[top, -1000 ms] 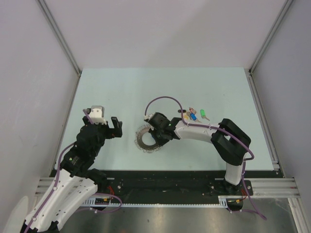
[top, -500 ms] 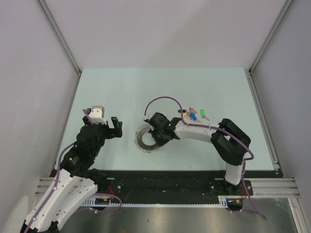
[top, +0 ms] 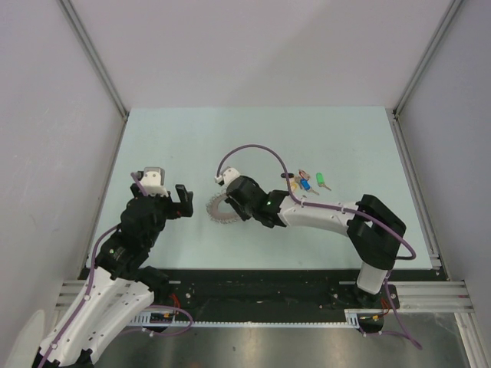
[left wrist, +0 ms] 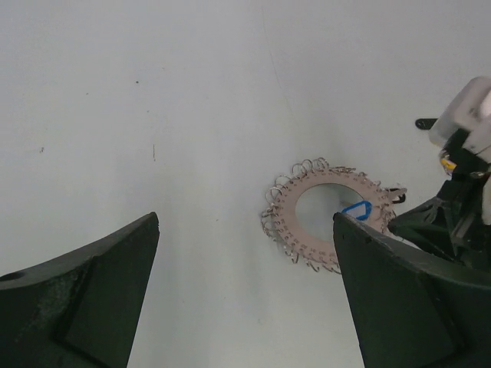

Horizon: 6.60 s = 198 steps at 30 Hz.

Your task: Put the keys on the keyring

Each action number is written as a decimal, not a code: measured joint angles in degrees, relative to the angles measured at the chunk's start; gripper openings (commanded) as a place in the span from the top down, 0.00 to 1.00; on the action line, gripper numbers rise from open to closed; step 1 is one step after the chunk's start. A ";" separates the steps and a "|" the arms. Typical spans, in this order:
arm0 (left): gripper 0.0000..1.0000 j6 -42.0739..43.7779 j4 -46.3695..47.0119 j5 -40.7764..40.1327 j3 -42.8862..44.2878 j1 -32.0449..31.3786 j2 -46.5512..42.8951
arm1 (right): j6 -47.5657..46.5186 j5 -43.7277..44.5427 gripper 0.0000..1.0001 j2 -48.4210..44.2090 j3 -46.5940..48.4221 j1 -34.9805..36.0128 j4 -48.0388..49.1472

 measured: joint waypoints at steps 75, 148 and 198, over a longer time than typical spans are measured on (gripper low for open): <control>0.47 38.49 20.35 65.11 2.36 0.48 26.67 | -8.57 -40.50 1.00 -29.97 -37.20 -13.73 60.59; 0.99 33.92 20.46 63.78 4.09 -0.07 28.35 | -7.45 -50.38 0.19 -33.55 -36.44 -20.41 50.56; 1.00 27.56 20.74 55.56 4.09 -1.90 30.21 | -14.60 -48.85 0.42 -31.80 -28.55 -18.16 36.22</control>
